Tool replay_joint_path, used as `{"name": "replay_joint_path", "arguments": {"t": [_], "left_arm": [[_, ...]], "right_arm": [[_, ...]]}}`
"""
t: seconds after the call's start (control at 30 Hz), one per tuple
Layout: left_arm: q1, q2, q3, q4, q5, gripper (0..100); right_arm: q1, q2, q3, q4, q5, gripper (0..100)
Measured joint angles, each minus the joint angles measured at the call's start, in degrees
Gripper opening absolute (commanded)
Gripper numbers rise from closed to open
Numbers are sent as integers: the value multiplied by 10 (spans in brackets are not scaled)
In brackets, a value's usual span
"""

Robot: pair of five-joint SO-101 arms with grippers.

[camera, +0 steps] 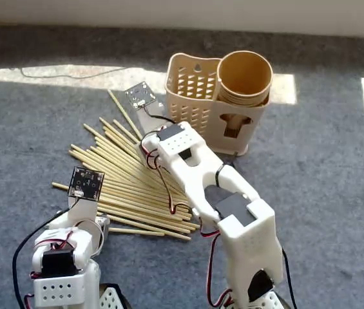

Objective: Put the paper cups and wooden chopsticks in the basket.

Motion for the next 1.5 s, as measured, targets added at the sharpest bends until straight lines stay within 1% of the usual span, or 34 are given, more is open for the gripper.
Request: {"name": "replay_joint_path", "arguments": {"t": [0.3, 0.57, 0.83, 0.93, 1.07, 1.33, 1.5], "left_arm": [[0, 0, 0, 0, 0, 161], [0, 0, 0, 0, 0, 161], [0, 0, 0, 0, 0, 161], [0, 0, 0, 0, 0, 161], [0, 0, 0, 0, 0, 161], [0, 0, 0, 0, 0, 161], [0, 0, 0, 0, 0, 161]], "right_arm": [[2, -94, 4, 98, 1, 5], [6, -153, 4, 227, 1, 5], [6, -249, 16, 352, 1, 5], [6, -287, 62, 376, 1, 5], [6, -361, 160, 381, 4, 5], [24, -559, 365, 382, 54, 5], [33, -648, 473, 382, 87, 5]]}}
